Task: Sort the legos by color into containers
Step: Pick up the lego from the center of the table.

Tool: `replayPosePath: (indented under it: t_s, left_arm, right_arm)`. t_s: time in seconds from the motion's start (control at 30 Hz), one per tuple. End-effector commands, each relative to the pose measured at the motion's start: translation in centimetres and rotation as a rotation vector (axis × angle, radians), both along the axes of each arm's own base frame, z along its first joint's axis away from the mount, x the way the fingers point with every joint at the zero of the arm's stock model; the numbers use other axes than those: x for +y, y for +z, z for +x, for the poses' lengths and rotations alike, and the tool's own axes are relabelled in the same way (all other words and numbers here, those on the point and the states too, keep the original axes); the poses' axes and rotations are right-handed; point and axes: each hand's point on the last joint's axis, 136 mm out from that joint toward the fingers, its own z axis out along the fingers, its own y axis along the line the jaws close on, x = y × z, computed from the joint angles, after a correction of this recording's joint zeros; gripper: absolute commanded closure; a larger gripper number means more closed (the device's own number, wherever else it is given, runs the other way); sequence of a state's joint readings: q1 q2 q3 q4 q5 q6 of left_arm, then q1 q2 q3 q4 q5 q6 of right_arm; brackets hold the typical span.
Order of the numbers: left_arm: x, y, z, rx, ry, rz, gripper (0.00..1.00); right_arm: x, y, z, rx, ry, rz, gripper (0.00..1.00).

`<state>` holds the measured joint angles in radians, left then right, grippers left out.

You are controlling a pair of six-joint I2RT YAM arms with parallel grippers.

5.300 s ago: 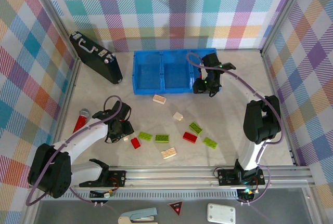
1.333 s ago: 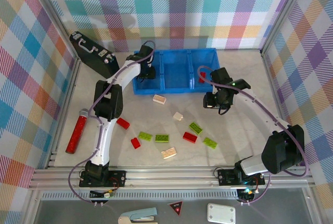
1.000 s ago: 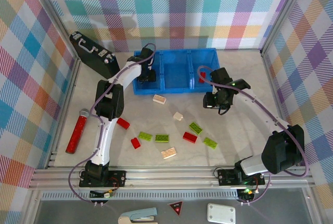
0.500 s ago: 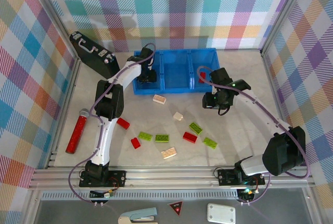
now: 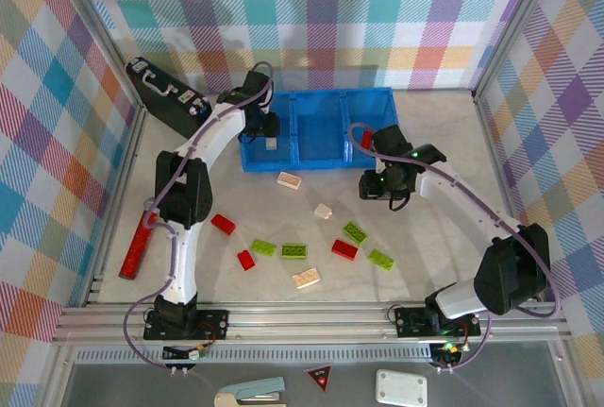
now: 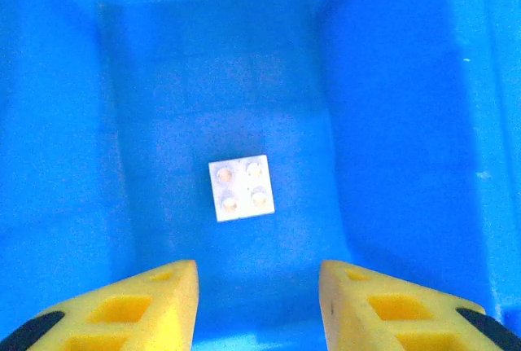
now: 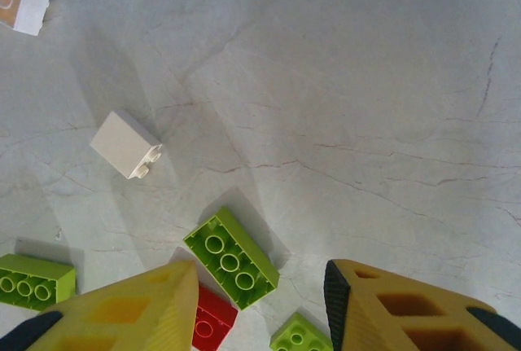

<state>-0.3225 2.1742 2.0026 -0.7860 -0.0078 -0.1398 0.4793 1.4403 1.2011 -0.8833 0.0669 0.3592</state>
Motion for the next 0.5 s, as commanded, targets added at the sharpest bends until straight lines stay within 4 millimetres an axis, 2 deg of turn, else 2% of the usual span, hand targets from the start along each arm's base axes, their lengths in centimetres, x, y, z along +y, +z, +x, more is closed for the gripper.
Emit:
replayPosePath:
  t_s: [0.0,0.23,0.47]
  left_arm:
    - [1.3,1.7,-2.0,0.018,-0.007,-0.006,0.57]
    - [3.2,4.1,-4.9,0.014,-0.013,-0.048,0.57]
    - [5.8,5.2,-7.7,0.012,-0.015,-0.039,0.57]
  right_arm:
    - [1.2,0.5,0.2,-0.001,0.016,0.019,0.53]
    - [2.5,-0.8,-0.2,0.028,0.049,0.0,0.53]
    - [3.4,-2.3,-0.8,0.068,0.085,-0.031,0.53]
